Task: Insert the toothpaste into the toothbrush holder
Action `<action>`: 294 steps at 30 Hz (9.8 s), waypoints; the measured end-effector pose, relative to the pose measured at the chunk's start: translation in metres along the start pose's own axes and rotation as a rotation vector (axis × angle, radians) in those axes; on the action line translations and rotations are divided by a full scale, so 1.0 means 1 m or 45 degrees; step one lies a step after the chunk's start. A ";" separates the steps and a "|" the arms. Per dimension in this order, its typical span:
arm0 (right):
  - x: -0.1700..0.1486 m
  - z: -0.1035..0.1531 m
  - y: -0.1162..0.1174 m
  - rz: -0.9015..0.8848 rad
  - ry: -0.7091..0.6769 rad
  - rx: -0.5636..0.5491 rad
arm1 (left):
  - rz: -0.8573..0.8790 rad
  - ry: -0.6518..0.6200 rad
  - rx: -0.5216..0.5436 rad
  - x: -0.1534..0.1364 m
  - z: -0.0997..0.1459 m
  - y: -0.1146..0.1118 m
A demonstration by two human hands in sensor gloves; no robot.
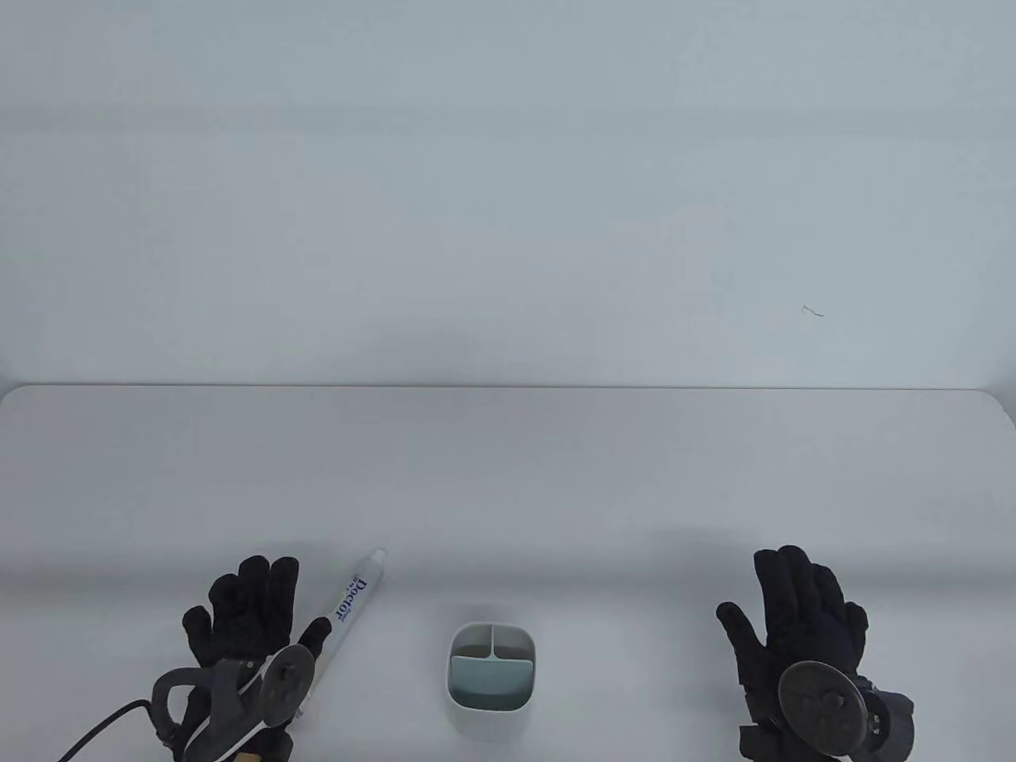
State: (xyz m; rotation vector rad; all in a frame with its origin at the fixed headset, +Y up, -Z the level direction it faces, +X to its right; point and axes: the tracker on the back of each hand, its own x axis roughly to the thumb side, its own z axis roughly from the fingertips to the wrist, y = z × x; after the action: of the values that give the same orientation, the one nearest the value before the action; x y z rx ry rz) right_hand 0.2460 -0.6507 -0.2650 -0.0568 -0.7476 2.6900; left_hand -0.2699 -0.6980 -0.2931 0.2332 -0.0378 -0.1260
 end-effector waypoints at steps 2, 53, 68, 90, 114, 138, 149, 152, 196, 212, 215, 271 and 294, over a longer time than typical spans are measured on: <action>0.001 0.000 0.001 -0.001 -0.006 0.009 | -0.017 -0.012 -0.007 0.001 0.000 0.000; 0.013 0.005 0.008 -0.025 -0.040 0.062 | 0.073 0.055 -0.664 0.001 -0.005 -0.072; 0.014 0.006 0.007 -0.058 -0.040 0.056 | -0.019 0.041 -0.742 0.005 -0.004 -0.080; 0.016 0.007 0.009 -0.122 -0.030 0.091 | -0.092 0.051 -0.652 0.006 -0.007 -0.074; 0.017 0.007 0.010 -0.173 -0.034 0.111 | -0.332 -0.155 -0.502 0.030 -0.002 -0.073; 0.018 0.007 0.013 -0.207 -0.042 0.152 | -0.101 0.025 -0.185 0.026 -0.009 -0.034; 0.029 0.008 0.024 -0.359 -0.064 0.245 | 0.093 -0.053 0.047 0.041 -0.004 0.002; 0.038 0.009 0.029 -0.449 -0.088 0.300 | 0.137 -0.094 0.110 0.047 -0.001 0.014; 0.119 0.032 0.060 -1.008 -0.589 0.678 | 0.256 -0.722 0.472 0.130 0.046 0.064; 0.121 0.032 0.055 -1.509 -0.471 0.670 | 0.226 -0.869 0.536 0.139 0.054 0.069; 0.119 0.031 0.056 -1.583 -0.440 0.691 | 0.186 -0.885 0.563 0.140 0.055 0.070; 0.158 0.006 0.069 -1.679 -0.287 0.756 | -0.039 -0.455 0.047 0.056 0.004 0.026; 0.160 0.024 0.091 -1.330 -0.332 0.784 | -0.098 -0.484 -0.050 0.064 0.004 0.014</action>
State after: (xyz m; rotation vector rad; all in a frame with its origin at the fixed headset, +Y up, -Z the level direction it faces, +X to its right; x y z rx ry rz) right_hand 0.0634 -0.6804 -0.2820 0.6515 0.0657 1.7902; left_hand -0.2048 -0.6932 -0.2844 0.1687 -0.4044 -0.2467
